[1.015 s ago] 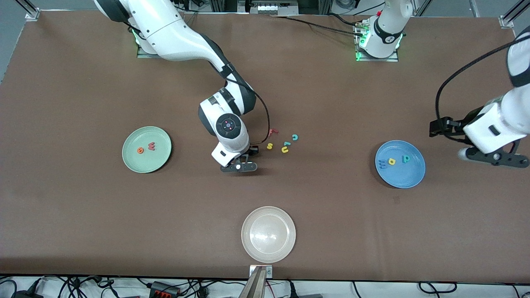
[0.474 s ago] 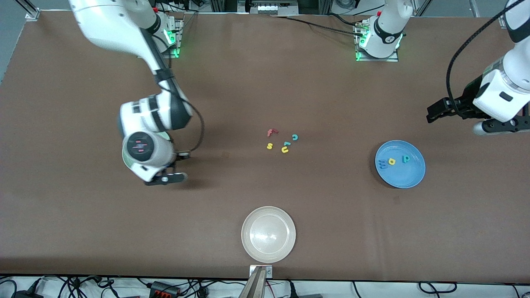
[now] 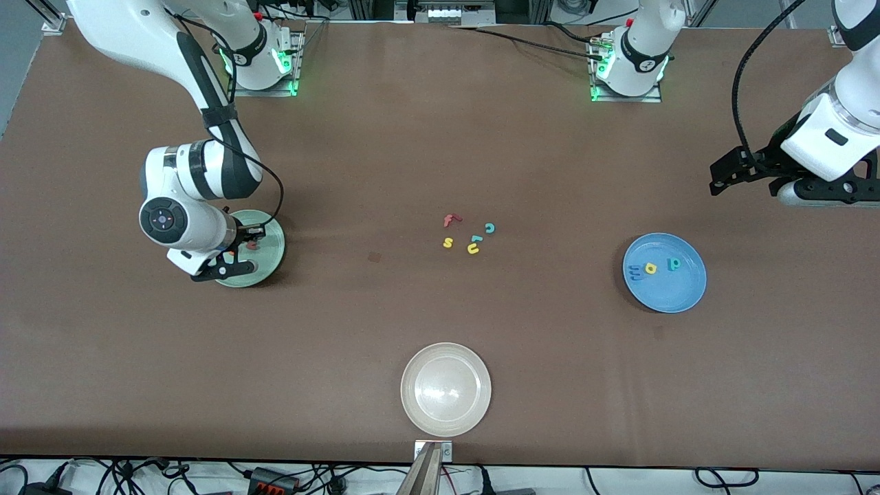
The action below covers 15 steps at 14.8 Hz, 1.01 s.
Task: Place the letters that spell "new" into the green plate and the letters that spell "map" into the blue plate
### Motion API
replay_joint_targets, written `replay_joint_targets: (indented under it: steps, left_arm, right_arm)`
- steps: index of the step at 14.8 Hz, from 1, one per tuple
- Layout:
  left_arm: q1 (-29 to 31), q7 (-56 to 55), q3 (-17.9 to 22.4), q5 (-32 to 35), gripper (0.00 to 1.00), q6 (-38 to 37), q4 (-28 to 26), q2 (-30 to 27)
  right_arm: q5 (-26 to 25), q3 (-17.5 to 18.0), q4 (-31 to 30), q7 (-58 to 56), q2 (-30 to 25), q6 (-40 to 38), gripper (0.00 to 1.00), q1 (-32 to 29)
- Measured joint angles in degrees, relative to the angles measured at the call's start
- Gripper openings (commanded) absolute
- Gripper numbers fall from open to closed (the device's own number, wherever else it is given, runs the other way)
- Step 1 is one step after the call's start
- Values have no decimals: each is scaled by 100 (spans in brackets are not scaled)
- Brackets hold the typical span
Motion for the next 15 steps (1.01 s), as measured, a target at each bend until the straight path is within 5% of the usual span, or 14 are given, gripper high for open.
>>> replay_joint_targets:
  steps: [4,5,7,12,15]
  left_arm:
    - [27,120,49,12,100,-78,-19,0]
    - [34,133,53,16,100,-84,-19,0]
    - [34,141,55,17,100,-84,-19,0]
    - [32,168,40,17,100,-102,-19,-1]
    - [32,179,28,17,100,-138,-19,-5]
  right_arm:
    - [0,82,-185,0,153,527,14,21]
    - [0,96,-195,0,230,656,20,29]
    - [0,120,-196,8,371,819,100,40]
    - [2,127,-75,382,235,689,100,104]
    - [3,117,368,396,-278,-207,100,102]
